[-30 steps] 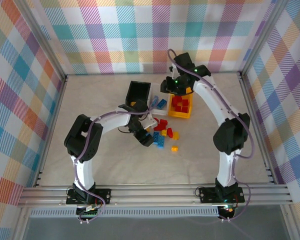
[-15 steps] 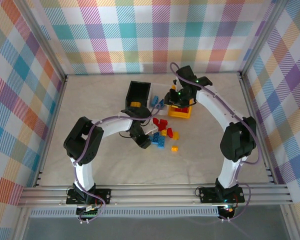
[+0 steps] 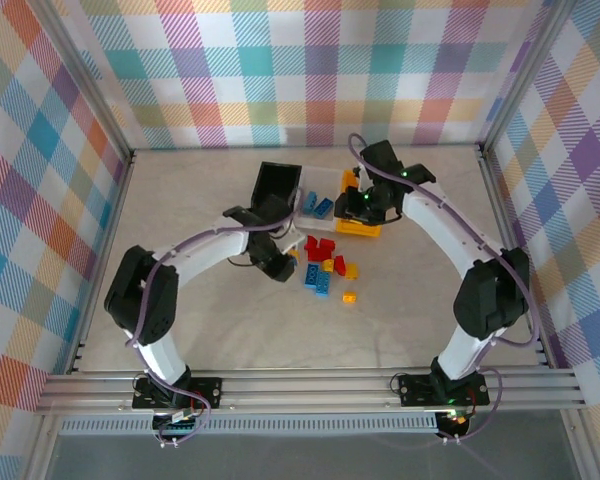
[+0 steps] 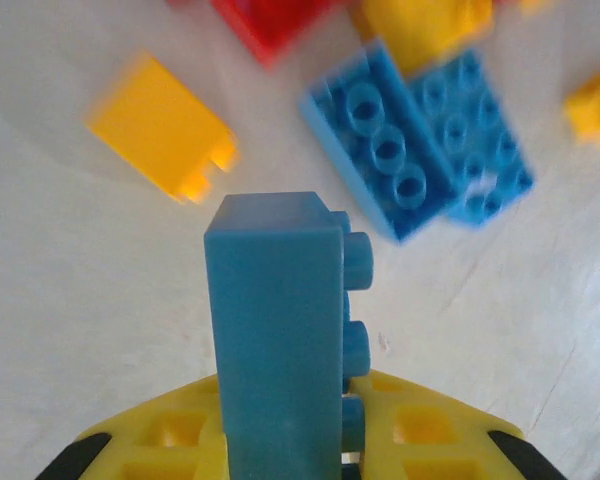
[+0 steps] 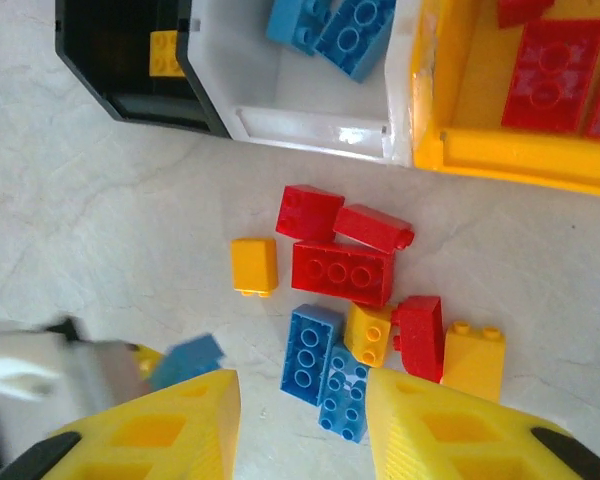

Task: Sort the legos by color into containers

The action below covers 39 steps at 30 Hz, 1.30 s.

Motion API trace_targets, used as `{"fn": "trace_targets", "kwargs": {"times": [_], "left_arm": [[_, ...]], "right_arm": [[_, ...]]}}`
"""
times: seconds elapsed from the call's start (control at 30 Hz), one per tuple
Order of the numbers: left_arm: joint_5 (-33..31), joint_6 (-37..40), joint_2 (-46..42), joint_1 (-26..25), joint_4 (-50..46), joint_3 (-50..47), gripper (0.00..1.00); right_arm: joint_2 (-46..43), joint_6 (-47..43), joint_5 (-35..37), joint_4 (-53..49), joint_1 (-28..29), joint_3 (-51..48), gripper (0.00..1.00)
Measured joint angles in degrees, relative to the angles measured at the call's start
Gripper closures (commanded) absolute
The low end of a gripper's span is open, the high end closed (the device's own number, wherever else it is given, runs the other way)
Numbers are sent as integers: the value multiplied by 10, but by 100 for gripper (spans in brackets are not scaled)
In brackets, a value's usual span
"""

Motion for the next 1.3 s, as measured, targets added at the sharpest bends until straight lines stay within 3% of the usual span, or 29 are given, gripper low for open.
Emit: {"fn": "trace_targets", "kwargs": {"times": [0.2,0.33,0.6,0.83,1.1,1.3], "left_arm": [[13,-75,70,38,7,178,94],[16,-122,177,38,30,295,94],[-12,-155,328,26,41,435,93],[-39,-164,387,15,43,502,89],[-50,-165,419,1,41,510,81],[-53,-168,423,0,40,511,62]], "right_arm": [[-40,21,-3,1,0,-59,62],[-85,36,-5,2,0,-91,62],[-144,50,-6,-2,0,-136,62],[-162,52,-5,-22,0,-149,62],[-165,52,-3,-38,0,-149,62],[-165,52,-4,-38,0,-149,62]]}}
